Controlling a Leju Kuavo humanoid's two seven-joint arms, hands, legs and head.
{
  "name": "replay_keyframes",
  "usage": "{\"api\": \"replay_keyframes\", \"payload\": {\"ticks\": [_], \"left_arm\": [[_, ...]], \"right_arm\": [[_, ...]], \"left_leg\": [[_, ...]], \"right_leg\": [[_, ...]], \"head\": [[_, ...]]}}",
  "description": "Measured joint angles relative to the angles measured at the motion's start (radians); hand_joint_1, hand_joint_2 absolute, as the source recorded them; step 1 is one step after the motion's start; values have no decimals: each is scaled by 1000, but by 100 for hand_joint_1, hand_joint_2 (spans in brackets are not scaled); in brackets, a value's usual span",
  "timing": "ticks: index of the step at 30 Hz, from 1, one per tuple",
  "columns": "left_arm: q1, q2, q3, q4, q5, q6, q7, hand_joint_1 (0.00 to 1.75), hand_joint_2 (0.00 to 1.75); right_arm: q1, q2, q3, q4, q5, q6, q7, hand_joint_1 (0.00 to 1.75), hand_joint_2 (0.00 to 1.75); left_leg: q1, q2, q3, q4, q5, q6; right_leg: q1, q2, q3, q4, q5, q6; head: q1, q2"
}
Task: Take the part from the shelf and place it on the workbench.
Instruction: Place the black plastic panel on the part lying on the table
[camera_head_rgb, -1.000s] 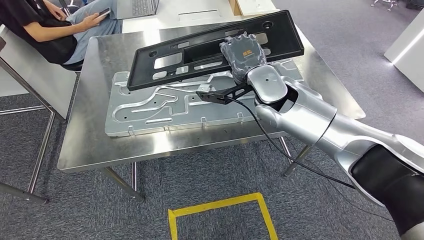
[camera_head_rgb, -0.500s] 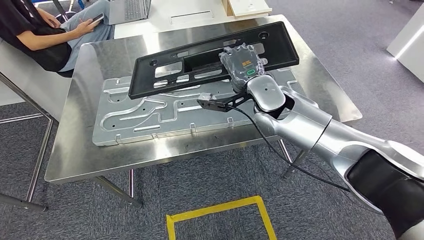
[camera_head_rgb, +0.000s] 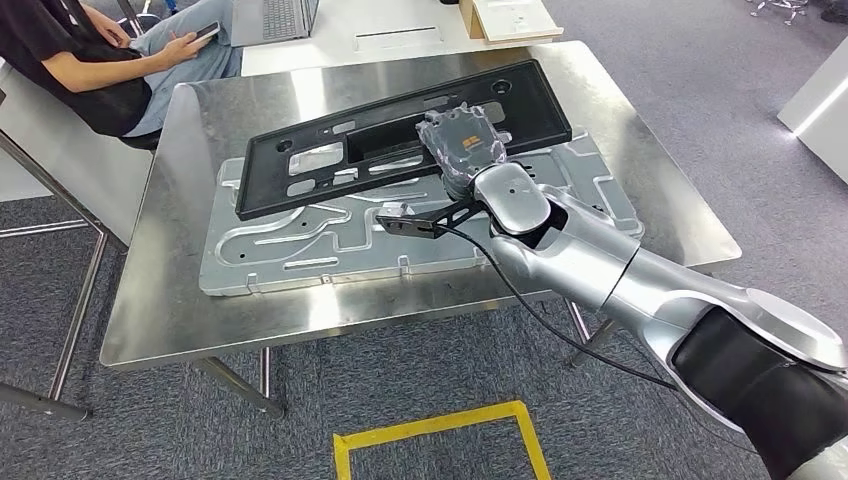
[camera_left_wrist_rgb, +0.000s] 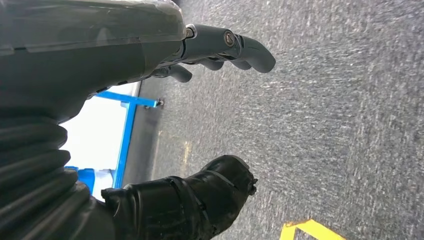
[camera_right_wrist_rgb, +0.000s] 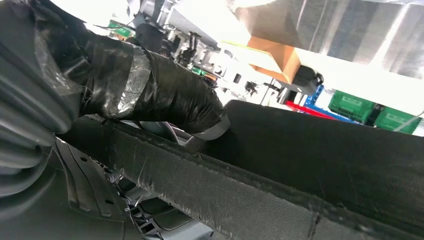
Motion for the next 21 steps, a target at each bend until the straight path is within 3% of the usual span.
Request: {"api": "replay_keyframes", "payload": {"ticks": [2, 3, 7, 9, 11, 12, 13, 14, 16, 17, 18, 21], "left_arm": [[1, 1, 0, 0, 0, 0, 0, 0, 175], [1, 1, -1, 0, 0, 1, 0, 0, 175], [1, 1, -1, 0, 0, 0, -1, 0, 175], [1, 1, -1, 0, 0, 0, -1, 0, 175], [1, 1, -1, 0, 1, -2, 0, 0, 175], [1, 0, -1, 0, 1, -3, 1, 0, 175], [1, 0, -1, 0, 2, -4, 2, 0, 175], [1, -1, -1, 0, 2, -4, 3, 0, 175], [2, 0, -1, 0, 4, -4, 4, 0, 175], [2, 1, -1, 0, 4, -4, 4, 0, 175], [2, 1, -1, 0, 4, -3, 4, 0, 175], [1, 2, -1, 0, 5, -1, 4, 0, 175]], "right_arm": [[-2, 8, 0, 6, 0, -4, -1, 175, 175], [-2, 12, 0, 9, 0, -5, -3, 175, 175], [-1, 28, 0, 23, 0, -7, -16, 175, 175], [-1, 41, 0, 31, 0, -9, -21, 175, 175], [2, 53, 0, 41, 0, -11, -26, 175, 175], [5, 59, 0, 45, 0, -11, -29, 175, 175], [9, 63, 0, 49, 0, -11, -30, 175, 175], [12, 67, 0, 53, 0, -11, -31, 175, 175], [14, 74, 0, 60, 0, -11, -32, 175, 175], [12, 76, 0, 64, 0, -11, -32, 175, 175], [12, 77, 0, 66, 0, -11, -32, 175, 175], [14, 81, 0, 73, -1, -13, -33, 175, 175]], "left_leg": [[-2, -2, -8, 25, -18, -14], [-3, -3, -12, 33, -24, -20], [-1, -2, -18, 49, -39, -35], [2, 1, -56, 130, -80, -45], [4, 3, -126, 255, -123, -52], [4, 3, -152, 295, -127, -52], [4, 3, -163, 301, -113, -50], [3, 3, -154, 268, -81, -45], [-2, 3, -101, 139, -7, -28], [-7, 3, -74, 81, 14, -19], [-11, 3, -56, 45, 21, -13], [-15, 2, -37, 11, 18, -5]], "right_leg": [[-2, 1, 44, -97, 36, 0], [0, 2, 52, -114, 36, -4], [1, 5, 58, -117, 30, -32], [-2, 6, 64, -120, 28, -42], [0, 8, 70, -121, 24, -47], [1, 8, 74, -121, 21, -48], [3, 8, 78, -121, 18, -49], [5, 8, 83, -121, 14, -49], [8, 8, 95, -123, 7, -48], [9, 8, 98, -125, 5, -45], [8, 8, 100, -129, 4, -41], [8, 7, 105, -141, 4, -24]], "head": [[0, 0], [-1, 0], [-4, 0], [-7, 0], [-9, 0], [-9, 0], [-9, 0], [-9, 0], [-8, 0], [-8, 0], [-9, 0], [-8, 0]]}}
